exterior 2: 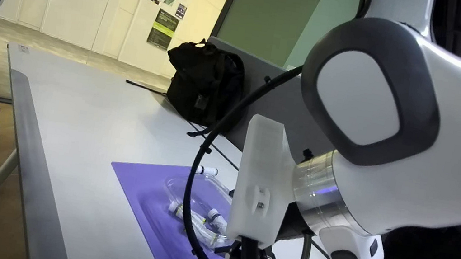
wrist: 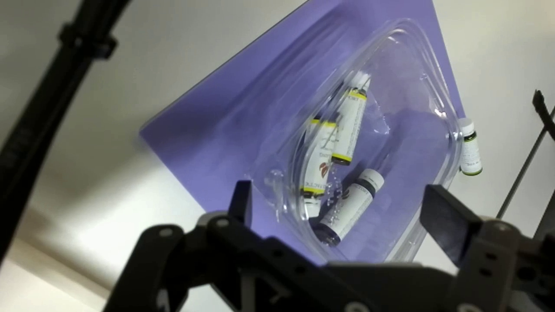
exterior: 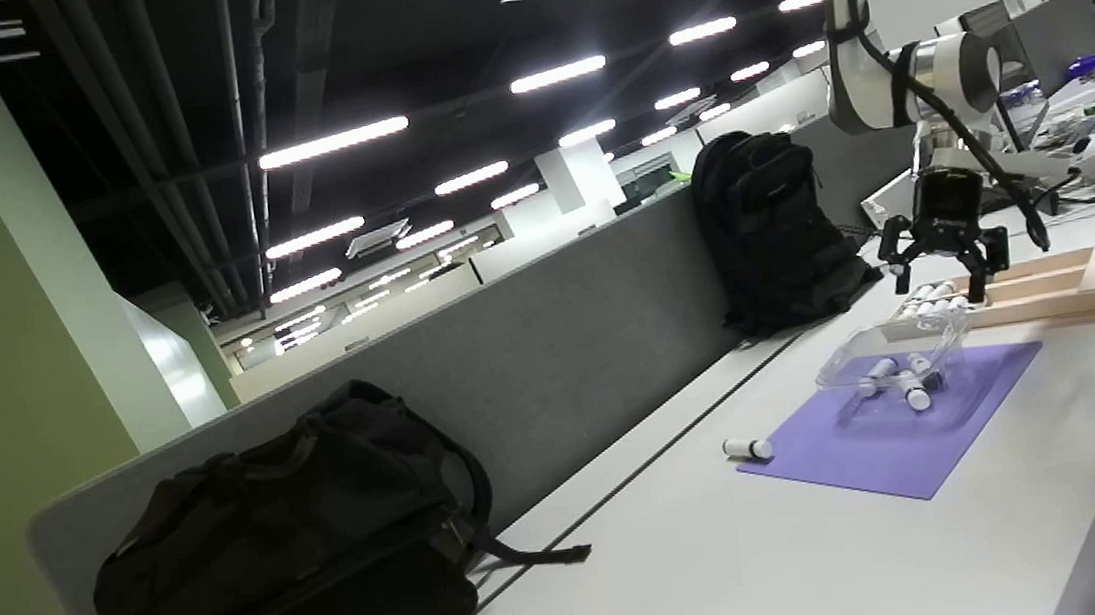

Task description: Open the lid on the clear container

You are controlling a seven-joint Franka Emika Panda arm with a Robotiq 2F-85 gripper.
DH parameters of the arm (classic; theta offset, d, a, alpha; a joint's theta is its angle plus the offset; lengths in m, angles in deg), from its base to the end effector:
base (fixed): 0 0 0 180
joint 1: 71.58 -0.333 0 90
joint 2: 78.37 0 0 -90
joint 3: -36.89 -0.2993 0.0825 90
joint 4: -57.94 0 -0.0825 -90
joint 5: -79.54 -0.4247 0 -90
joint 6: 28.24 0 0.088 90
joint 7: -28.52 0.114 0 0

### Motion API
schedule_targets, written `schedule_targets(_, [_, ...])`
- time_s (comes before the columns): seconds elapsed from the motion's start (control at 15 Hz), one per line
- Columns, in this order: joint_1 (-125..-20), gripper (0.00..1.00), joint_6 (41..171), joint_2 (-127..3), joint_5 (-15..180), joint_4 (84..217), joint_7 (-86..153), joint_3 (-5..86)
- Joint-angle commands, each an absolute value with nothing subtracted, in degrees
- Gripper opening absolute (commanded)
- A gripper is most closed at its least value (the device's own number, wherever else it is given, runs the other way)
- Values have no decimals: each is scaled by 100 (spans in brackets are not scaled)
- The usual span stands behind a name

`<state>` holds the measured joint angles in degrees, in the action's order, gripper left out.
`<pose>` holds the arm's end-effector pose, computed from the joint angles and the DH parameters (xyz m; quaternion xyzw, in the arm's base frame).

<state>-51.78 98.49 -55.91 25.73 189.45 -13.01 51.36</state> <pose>0.4184 -0.2629 0.1016 -0.9043 0.2914 -0.0014 0.3121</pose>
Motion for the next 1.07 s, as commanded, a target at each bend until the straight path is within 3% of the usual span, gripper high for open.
schedule_targets(0.0, [-5151, 100, 9891, -5527, 2625, 18826, -1034, 5056])
schedule_targets(1.0, [-5051, 100, 9851, -5581, 2333, 18836, -1438, 4854])
